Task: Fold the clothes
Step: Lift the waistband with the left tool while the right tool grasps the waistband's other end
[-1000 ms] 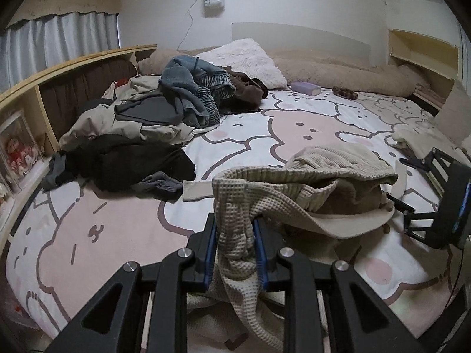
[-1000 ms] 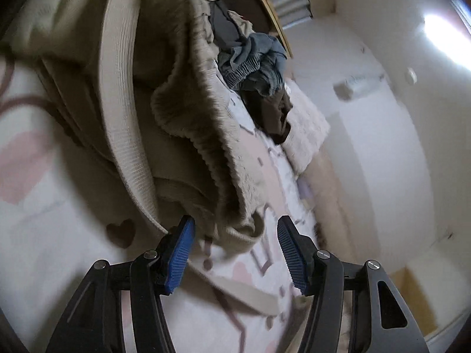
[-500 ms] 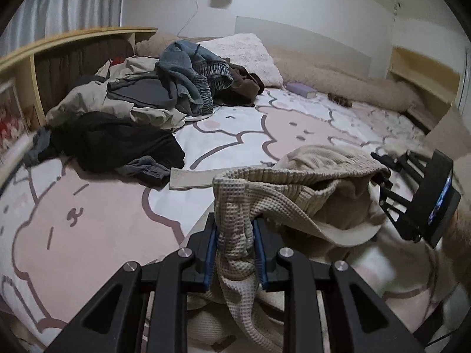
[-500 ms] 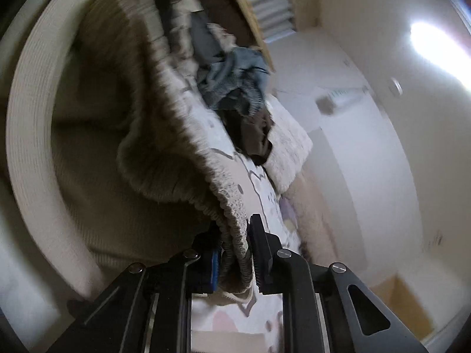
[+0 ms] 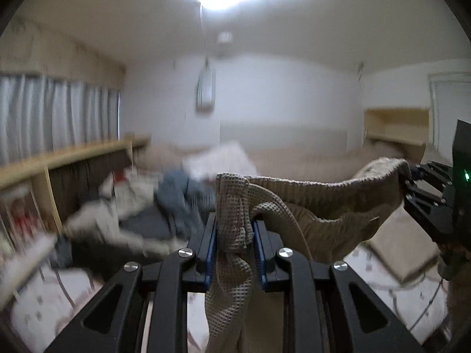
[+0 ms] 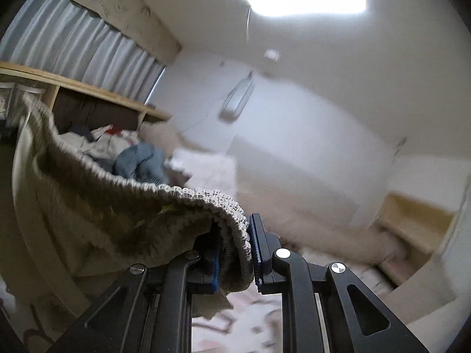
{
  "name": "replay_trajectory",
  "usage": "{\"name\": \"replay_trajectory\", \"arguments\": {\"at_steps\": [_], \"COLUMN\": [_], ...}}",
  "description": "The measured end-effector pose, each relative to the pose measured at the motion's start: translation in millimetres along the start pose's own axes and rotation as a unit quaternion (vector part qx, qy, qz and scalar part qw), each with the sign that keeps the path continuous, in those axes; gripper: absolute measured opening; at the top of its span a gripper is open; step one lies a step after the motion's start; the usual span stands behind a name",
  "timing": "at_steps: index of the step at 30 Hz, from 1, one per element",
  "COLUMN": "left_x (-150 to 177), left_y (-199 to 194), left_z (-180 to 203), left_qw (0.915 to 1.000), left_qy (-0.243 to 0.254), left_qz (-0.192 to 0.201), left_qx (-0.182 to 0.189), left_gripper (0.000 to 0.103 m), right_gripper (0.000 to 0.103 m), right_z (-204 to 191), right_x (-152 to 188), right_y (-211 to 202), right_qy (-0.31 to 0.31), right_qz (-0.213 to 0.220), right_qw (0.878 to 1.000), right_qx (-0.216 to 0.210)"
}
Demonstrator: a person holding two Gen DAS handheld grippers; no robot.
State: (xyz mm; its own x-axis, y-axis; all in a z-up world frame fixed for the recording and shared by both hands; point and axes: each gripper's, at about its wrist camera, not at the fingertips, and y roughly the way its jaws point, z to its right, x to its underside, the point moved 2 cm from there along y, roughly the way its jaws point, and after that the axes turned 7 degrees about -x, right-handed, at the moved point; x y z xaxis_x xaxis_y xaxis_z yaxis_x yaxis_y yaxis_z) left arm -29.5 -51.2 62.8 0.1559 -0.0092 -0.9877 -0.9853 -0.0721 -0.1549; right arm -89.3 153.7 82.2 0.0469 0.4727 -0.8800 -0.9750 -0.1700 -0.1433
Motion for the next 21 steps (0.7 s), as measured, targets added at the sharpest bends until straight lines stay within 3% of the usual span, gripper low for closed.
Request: {"name": "replay_trajectory", "arguments": {"at_steps": [5,11,15,17,19,21], "left_x": [-57,-119,-150,-154,-148,-126], "left_y": [-74,-165,-196,-191,-175,-140], "left_z": [1,-1,-3,-3,-3,-4], "left_qw": [0.9929,0.9718,0.9646,0.9657,0.9710,0.9810], "left_qy": [0.019,0.037,0.057,0.068,0.072,0.070], "left_qz": [0.117,0.232,0.256,0.250,0.227,0.180], "left_qx": [0.006,0.017,0.028,0.020,0.016,0.014], "left_gripper": [0.022,0.022,0.022,0.022,0.022,0.022], "right_gripper": [0.018,0.018,0.018,0.018,0.018,0.018], "right_z": [27,55,73,75,75,67], "right_x": [-58,-126,-158,-159,-158,-135], "right_y": [-86,-196,-237,-234,-226,-191], "right_qy": [-0.022,-0.048,-0.035,-0.028,-0.023,-0.014], "right_qz": [0.046,0.103,0.114,0.099,0.079,0.022], "right_qw": [0.998,0.988,0.988,0.991,0.995,0.999], "right_qx": [0.041,0.103,0.099,0.083,0.065,0.029]}}
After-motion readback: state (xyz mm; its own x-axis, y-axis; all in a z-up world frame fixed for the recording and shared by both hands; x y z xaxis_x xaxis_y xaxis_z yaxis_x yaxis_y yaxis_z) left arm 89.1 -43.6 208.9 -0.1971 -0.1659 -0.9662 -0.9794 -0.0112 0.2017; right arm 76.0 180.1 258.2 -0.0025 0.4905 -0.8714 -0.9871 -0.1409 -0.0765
